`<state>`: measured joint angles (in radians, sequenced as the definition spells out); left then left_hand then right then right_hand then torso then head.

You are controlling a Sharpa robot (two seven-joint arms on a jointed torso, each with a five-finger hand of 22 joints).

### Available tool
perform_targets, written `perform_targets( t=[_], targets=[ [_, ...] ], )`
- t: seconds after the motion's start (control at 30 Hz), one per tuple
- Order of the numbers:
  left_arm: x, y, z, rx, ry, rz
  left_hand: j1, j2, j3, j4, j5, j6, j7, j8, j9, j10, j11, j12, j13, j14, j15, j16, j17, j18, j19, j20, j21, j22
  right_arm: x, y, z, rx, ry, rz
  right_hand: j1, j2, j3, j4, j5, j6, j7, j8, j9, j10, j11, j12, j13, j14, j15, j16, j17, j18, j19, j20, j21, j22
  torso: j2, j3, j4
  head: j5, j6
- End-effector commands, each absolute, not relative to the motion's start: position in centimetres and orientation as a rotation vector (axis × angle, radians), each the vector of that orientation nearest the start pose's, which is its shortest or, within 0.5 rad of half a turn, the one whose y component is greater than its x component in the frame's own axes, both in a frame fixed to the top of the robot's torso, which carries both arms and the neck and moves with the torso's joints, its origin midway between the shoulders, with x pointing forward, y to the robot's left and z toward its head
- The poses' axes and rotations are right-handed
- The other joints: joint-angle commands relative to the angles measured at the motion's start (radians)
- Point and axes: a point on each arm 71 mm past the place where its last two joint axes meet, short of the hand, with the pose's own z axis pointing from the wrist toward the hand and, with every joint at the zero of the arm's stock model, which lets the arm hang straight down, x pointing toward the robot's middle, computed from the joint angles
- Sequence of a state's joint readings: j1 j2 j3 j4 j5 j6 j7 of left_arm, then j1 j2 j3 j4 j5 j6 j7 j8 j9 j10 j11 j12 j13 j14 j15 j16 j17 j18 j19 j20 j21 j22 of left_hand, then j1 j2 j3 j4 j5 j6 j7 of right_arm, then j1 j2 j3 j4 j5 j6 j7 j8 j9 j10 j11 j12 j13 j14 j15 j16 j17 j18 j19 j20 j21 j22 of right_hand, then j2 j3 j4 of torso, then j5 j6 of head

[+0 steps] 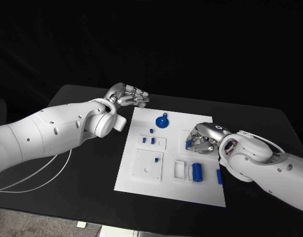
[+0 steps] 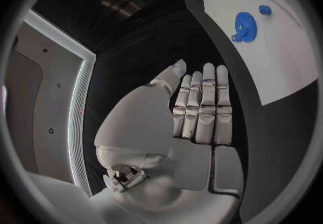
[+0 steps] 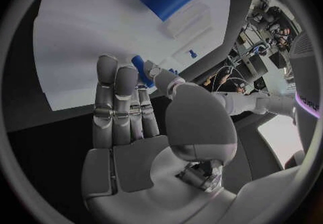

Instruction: Assemble the parts on the task board

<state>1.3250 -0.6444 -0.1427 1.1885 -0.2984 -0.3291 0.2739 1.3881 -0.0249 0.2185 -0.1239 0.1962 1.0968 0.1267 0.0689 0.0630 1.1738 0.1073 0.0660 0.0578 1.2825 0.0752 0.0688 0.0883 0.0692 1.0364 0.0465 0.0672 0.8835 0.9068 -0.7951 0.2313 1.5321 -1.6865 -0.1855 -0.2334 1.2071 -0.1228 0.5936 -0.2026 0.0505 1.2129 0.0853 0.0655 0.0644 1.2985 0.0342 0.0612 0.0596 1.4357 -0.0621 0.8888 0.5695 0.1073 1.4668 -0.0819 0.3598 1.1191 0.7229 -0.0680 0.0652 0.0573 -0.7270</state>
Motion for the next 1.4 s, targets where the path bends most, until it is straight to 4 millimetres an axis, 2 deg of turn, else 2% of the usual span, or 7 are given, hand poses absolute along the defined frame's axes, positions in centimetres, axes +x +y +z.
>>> perform_targets(
  t=[0.03, 0.37, 0.73, 0.97, 1.27, 1.4],
  targets=[
    [55.7, 20.4, -16.6, -0.771, 1.527, -1.243, 0.004, 0.002, -0.001, 0.007, -0.004, -0.001, 0.003, -0.003, 0.001, -0.008, 0.001, -0.005, 0.000, -0.006, -0.003, -0.004, -0.001, 0.010, 0.000, 0.005, 0.002, 0.000, 46.5, -18.4, -23.2, -0.157, 1.768, 0.542, 0.008, 0.003, 0.006, 0.002, 0.001, 0.010, -0.001, -0.001, 0.002, 0.008, 0.000, -0.002, 0.001, 0.002, 0.003, -0.002, -0.001, 0.015, 0.030, 0.002, -0.002, 0.002, 0.000, 0.0000, 0.0001, -0.002, 0.001],
    [55.7, 20.4, -16.6, -0.771, 1.527, -1.242, 0.005, 0.001, -0.001, 0.006, -0.004, -0.001, 0.003, -0.003, 0.001, -0.008, 0.001, -0.005, 0.000, -0.006, -0.003, -0.004, -0.001, 0.010, 0.000, 0.004, 0.002, 0.001, 46.6, -18.6, -23.1, -0.143, 1.751, 0.542, 0.014, 0.025, 0.030, 0.000, -0.001, 0.050, -0.009, 0.001, 0.004, 0.048, -0.013, -0.001, 0.001, 0.002, -0.006, -0.002, 0.001, 0.008, 0.033, -0.007, 0.004, 0.012, 0.000, 0.0000, 0.0001, -0.005, 0.000],
    [55.7, 20.5, -16.6, -0.771, 1.529, -1.242, 0.005, 0.001, -0.001, 0.006, -0.004, -0.001, 0.003, -0.003, 0.001, -0.008, 0.001, -0.005, 0.000, -0.006, -0.003, -0.004, -0.001, 0.010, 0.000, 0.004, 0.002, 0.001, 46.8, -18.8, -23.0, -0.064, 1.737, 0.587, 0.009, 0.027, 0.049, -0.009, 0.000, 0.069, -0.013, -0.001, 0.006, 0.069, -0.019, -0.001, 0.001, 0.003, -0.010, -0.002, 0.002, 0.003, 0.034, -0.013, 0.009, 0.020, 0.000, 0.0001, 0.0001, -0.008, 0.001],
    [55.7, 20.5, -16.6, -0.772, 1.529, -1.241, 0.005, 0.001, -0.001, 0.006, -0.004, -0.001, 0.003, -0.003, 0.001, -0.008, 0.001, -0.005, 0.000, -0.006, -0.003, -0.004, -0.001, 0.010, 0.000, 0.004, 0.002, 0.001, 46.6, -18.8, -22.8, 0.050, 1.737, 0.680, 0.008, 0.031, 0.047, -0.012, 0.001, 0.068, -0.013, -0.001, 0.006, 0.068, -0.019, -0.001, 0.001, 0.004, -0.010, -0.003, 0.001, 0.004, 0.035, -0.013, 0.007, 0.020, 0.000, 0.0003, 0.0003, -0.006, 0.002],
    [55.7, 20.7, -16.6, -0.774, 1.531, -1.240, 0.005, 0.001, -0.001, 0.006, -0.004, -0.001, 0.003, -0.003, 0.001, -0.008, 0.001, -0.005, 0.000, -0.006, -0.003, -0.004, -0.001, 0.010, 0.000, 0.004, 0.002, 0.001, 46.1, -17.9, -22.4, 0.132, 1.742, 0.778, 0.005, 0.037, 0.040, -0.017, 0.003, 0.067, -0.012, -0.001, 0.006, 0.068, -0.018, -0.001, 0.002, 0.004, -0.010, -0.005, 0.000, 0.007, 0.035, -0.012, 0.001, 0.019, -0.001, -0.0005, 0.0013, -0.002, 0.003],
    [55.7, 20.8, -16.7, -0.775, 1.532, -1.238, 0.005, 0.001, -0.001, 0.006, -0.004, -0.001, 0.003, -0.003, 0.001, -0.008, 0.001, -0.005, 0.000, -0.006, -0.003, -0.004, -0.001, 0.010, 0.000, 0.004, 0.002, 0.001, 45.8, -17.2, -22.3, 0.154, 1.753, 0.822, 0.004, 0.041, 0.035, -0.021, 0.004, 0.066, -0.012, -0.001, 0.006, 0.067, -0.018, -0.001, 0.002, 0.005, -0.010, -0.006, -0.002, 0.009, 0.035, -0.011, -0.002, 0.019, -0.001, -0.0014, 0.0011, 0.004, 0.002]
  ],
)
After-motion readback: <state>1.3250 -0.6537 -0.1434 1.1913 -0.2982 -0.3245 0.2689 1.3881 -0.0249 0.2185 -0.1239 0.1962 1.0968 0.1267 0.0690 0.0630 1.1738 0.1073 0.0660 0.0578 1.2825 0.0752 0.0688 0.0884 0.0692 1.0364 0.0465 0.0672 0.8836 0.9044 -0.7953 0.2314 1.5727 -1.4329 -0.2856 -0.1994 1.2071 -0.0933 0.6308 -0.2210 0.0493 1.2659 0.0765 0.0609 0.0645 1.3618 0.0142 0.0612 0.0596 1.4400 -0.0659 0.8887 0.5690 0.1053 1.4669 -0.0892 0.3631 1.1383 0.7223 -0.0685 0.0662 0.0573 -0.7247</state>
